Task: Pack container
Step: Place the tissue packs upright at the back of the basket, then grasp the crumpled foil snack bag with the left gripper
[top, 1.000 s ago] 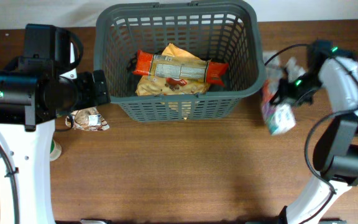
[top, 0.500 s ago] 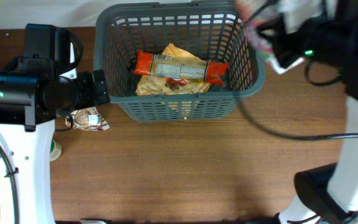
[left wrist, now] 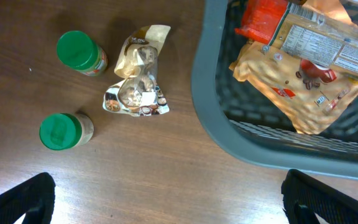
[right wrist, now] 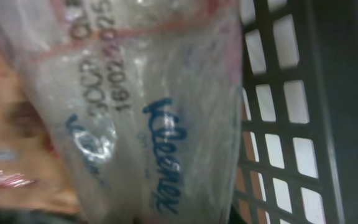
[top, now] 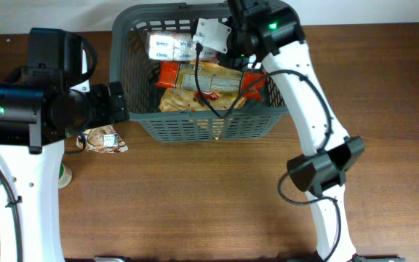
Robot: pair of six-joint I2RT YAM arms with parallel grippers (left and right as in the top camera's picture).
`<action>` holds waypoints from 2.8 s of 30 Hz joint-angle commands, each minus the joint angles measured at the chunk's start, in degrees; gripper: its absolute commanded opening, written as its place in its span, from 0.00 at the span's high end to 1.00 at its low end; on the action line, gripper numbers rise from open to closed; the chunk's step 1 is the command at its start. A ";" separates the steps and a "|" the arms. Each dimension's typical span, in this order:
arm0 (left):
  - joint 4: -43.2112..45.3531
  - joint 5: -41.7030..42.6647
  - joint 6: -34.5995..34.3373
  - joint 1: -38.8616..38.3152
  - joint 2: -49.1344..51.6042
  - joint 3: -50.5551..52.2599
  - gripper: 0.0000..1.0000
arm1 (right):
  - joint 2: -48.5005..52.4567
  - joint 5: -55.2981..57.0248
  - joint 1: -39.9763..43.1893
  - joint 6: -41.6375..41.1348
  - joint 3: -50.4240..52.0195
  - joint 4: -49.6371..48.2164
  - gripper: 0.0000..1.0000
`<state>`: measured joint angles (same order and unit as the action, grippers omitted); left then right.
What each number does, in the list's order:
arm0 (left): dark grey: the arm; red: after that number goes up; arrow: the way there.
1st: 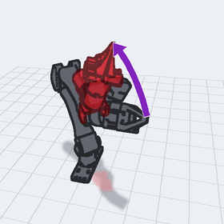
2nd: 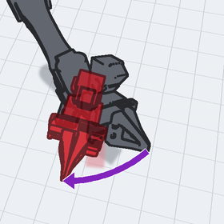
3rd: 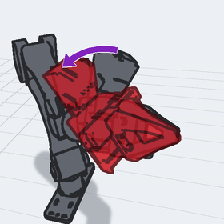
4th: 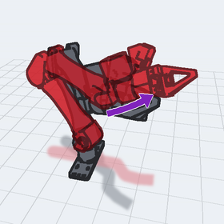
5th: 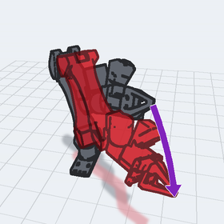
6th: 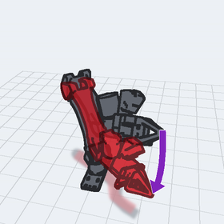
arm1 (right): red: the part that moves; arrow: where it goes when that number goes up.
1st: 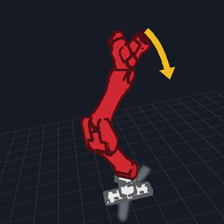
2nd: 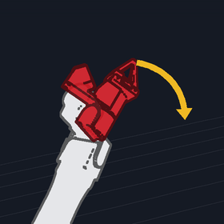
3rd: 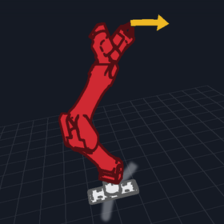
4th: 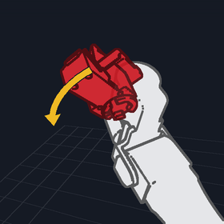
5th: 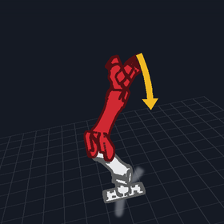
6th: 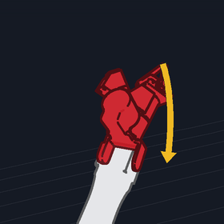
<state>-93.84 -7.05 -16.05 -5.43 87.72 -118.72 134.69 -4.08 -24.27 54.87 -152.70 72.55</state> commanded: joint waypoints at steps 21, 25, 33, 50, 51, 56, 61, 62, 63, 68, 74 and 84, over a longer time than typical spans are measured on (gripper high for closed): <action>0.70 0.15 0.26 0.24 -0.24 0.00 0.01 | -22.40 -3.48 41.35 -48.17 -8.41 21.92 0.01; 0.57 0.20 0.24 0.24 -0.24 0.02 0.01 | -19.47 -3.87 55.84 -52.39 -4.66 24.59 0.01; 4.57 -10.84 0.24 0.70 -0.24 0.02 0.01 | -17.84 -4.33 62.60 -53.05 4.07 24.59 0.01; 8.04 3.08 13.60 20.59 25.38 0.02 0.11 | -17.84 -4.33 62.55 -53.02 4.55 24.57 0.01; 7.67 3.26 14.01 20.57 27.98 0.02 0.11 | -17.84 -4.33 62.55 -53.02 4.55 24.57 0.01; 8.35 2.10 15.74 19.74 39.76 0.02 0.11 | -17.84 -4.33 62.55 -53.05 4.55 24.57 0.01; 8.57 2.10 19.21 18.27 48.43 0.07 0.17 | -17.84 -4.33 62.55 -53.02 4.55 24.59 0.01; 8.79 2.08 19.63 17.92 49.07 0.07 0.18 | -17.84 -4.33 62.55 -53.05 4.55 24.57 0.01; 9.44 1.90 19.80 17.35 50.21 0.07 0.18 | -17.84 -4.33 62.55 -53.02 4.55 24.57 0.01; 10.97 1.90 19.80 16.17 52.74 0.17 0.20 | -17.84 -4.33 62.55 -53.02 4.55 24.57 0.01; 9.16 1.90 19.76 16.17 52.94 -0.52 0.98 | -17.84 -4.33 62.55 -53.05 4.55 24.59 0.01; -2.78 2.95 19.34 15.61 46.14 -37.73 0.98 | -17.84 -4.33 62.55 -53.02 4.55 24.57 0.01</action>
<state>-96.47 -5.08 3.25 10.68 140.44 -144.51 117.62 -7.66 38.41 1.93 -148.57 96.97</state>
